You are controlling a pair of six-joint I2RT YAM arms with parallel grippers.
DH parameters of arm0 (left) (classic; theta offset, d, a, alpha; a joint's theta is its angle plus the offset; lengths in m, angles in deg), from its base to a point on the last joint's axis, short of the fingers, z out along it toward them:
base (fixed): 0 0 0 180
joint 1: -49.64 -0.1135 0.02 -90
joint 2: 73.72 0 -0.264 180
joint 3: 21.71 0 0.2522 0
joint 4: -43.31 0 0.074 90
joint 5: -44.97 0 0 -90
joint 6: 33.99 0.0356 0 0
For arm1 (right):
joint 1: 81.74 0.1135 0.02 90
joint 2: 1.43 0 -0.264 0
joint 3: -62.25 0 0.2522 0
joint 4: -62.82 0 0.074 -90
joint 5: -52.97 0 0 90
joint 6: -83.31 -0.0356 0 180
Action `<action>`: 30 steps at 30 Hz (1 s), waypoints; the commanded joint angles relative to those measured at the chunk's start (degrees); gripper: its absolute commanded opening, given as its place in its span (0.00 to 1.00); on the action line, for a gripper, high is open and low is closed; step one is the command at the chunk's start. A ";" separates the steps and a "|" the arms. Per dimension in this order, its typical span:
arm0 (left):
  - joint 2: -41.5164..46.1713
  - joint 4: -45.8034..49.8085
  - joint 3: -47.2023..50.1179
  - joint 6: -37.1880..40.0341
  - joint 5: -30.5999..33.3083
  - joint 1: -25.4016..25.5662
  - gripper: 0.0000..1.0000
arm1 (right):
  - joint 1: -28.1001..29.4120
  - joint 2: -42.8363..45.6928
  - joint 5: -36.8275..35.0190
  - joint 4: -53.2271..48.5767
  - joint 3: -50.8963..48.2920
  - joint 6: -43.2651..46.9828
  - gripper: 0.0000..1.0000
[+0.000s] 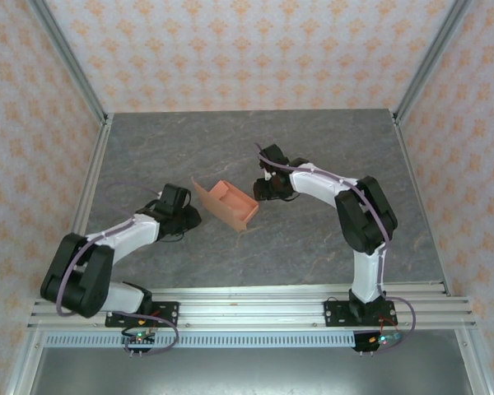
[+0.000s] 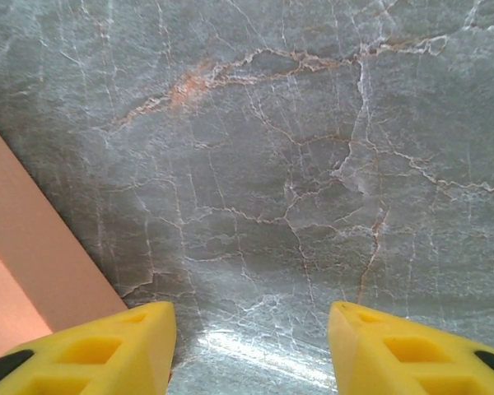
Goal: Fold the paper box
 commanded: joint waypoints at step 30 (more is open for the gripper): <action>-28.61 -6.83 -27.93 4.49 -6.14 0.85 0.20 | 6.24 11.94 6.80 17.68 -21.86 -10.38 0.36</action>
